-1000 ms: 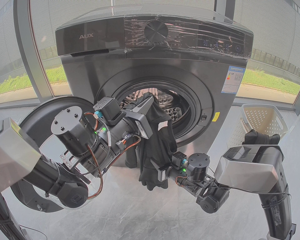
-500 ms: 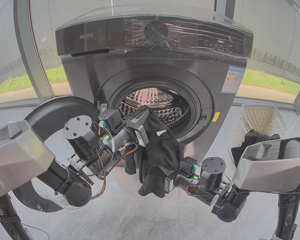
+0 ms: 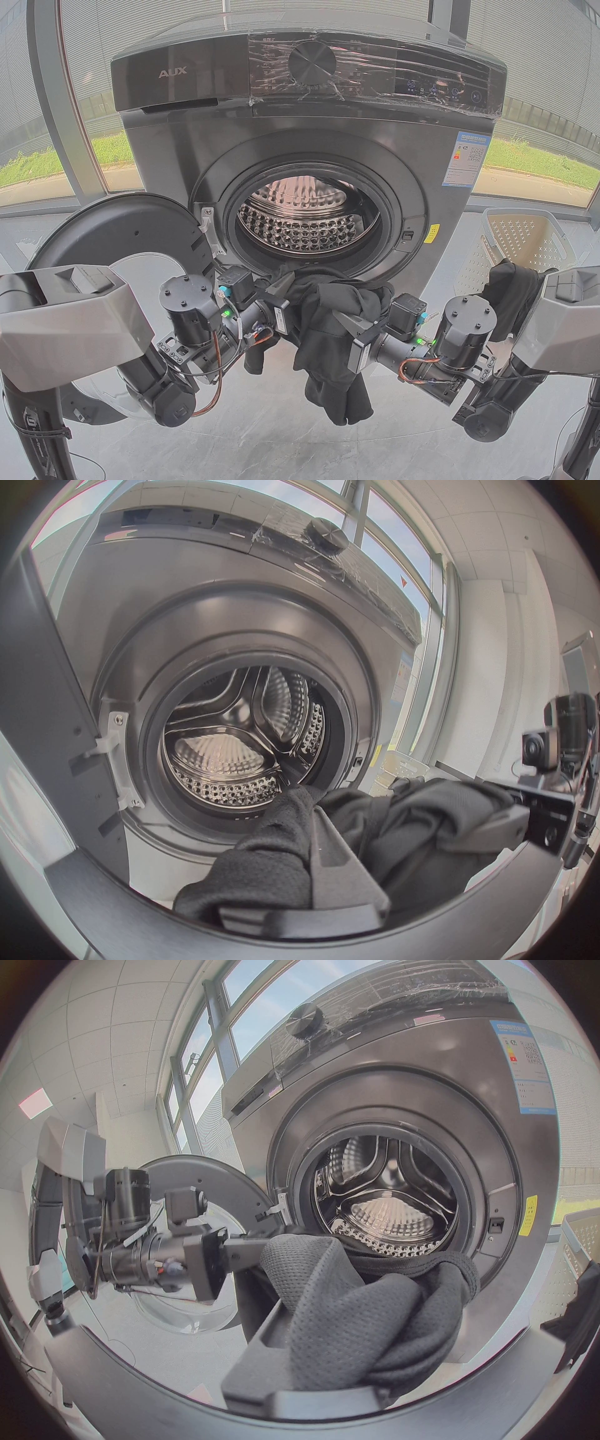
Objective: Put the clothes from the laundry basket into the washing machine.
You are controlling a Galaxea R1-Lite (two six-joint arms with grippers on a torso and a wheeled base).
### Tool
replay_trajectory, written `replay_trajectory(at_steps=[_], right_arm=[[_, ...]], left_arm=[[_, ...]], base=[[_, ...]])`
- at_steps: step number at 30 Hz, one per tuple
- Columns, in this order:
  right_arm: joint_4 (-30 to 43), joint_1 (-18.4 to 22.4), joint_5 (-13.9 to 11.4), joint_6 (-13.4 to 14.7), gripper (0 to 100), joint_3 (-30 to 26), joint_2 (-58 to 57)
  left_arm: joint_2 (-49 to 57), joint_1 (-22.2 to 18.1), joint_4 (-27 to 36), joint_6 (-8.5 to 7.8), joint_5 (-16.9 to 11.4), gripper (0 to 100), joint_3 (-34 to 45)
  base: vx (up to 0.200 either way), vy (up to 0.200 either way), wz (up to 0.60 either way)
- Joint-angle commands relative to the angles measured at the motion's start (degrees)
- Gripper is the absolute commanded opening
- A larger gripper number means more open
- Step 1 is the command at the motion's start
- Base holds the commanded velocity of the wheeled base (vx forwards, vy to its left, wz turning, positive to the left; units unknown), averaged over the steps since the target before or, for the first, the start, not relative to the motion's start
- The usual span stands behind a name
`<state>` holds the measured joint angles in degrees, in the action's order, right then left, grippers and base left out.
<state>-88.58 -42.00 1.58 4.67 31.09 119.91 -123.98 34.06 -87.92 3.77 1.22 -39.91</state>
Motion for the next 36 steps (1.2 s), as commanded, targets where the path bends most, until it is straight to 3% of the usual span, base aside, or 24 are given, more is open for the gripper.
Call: replay_trajectory(at_steps=[1,8,13,20,36], right_arm=[[-0.02,0.34,0.09,-0.01,0,0.99,-0.64],[0.86,2.89,0.52,-0.10,0,4.25,-0.38],[1.13,4.99,0.52,-0.10,0,7.76,0.24],[1.13,4.29,0.35,-0.10,0,8.64,0.33],[1.13,-0.02,0.61,-0.10,0,7.94,-0.29]], left_arm=[[-0.83,0.04,-0.76,0.01,0.01,100,2.29],[-0.21,0.22,-0.94,0.10,1.68,100,3.96],[1.11,1.80,-0.94,-0.25,1.24,100,6.78],[0.49,4.88,-0.94,-0.43,-3.50,100,9.41],[-9.70,4.52,-0.94,-0.51,-3.33,100,-3.15]], base=[[0.000,0.000,0.00],[0.000,0.000,0.00],[0.000,0.000,0.00],[0.000,0.000,0.00],[0.000,0.000,0.00]])
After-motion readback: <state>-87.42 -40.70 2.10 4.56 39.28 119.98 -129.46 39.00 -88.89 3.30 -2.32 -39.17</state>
